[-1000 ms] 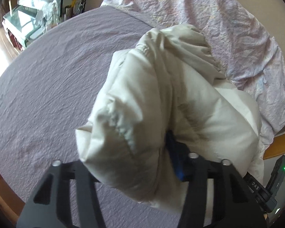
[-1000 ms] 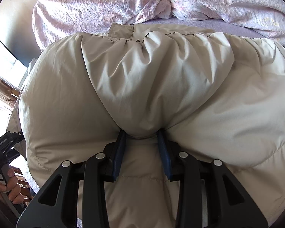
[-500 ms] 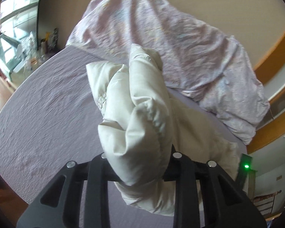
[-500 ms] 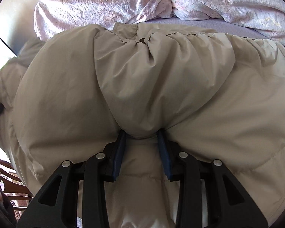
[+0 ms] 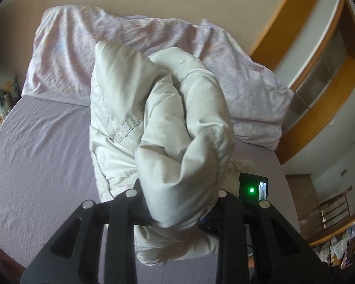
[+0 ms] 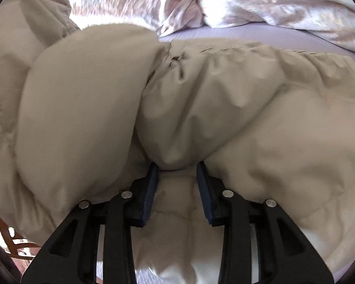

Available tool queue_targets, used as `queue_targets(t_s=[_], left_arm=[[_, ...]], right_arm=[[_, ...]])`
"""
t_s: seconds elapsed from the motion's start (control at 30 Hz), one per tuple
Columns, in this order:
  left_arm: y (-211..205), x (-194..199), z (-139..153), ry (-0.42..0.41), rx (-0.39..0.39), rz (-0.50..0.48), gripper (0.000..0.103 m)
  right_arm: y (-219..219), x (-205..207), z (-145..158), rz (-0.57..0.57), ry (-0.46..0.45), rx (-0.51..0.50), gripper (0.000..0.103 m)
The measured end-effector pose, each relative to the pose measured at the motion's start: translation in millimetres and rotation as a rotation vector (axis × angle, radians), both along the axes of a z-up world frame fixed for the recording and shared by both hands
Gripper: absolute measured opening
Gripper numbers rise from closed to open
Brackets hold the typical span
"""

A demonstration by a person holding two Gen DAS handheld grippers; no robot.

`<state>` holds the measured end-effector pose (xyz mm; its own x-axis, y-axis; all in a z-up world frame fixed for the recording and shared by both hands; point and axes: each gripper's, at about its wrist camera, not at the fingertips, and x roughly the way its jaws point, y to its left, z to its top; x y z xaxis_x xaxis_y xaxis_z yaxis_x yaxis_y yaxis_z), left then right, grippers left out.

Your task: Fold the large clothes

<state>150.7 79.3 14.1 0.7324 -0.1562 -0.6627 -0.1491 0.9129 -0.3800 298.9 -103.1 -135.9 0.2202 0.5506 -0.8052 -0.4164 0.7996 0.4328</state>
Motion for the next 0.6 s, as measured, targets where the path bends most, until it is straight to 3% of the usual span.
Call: queue_targets(t_s=[0.3, 0.6], left_arm=[[-87, 26, -7, 0.011, 0.034, -0.153, 0.028], [-172, 54, -28, 0.06, 0.027, -0.287, 0.028]], right_arm=[[-90, -2, 15, -0.123, -0.092, 0.044, 0.036], [-177, 2, 7, -0.27, -0.113, -0.006, 0.038]])
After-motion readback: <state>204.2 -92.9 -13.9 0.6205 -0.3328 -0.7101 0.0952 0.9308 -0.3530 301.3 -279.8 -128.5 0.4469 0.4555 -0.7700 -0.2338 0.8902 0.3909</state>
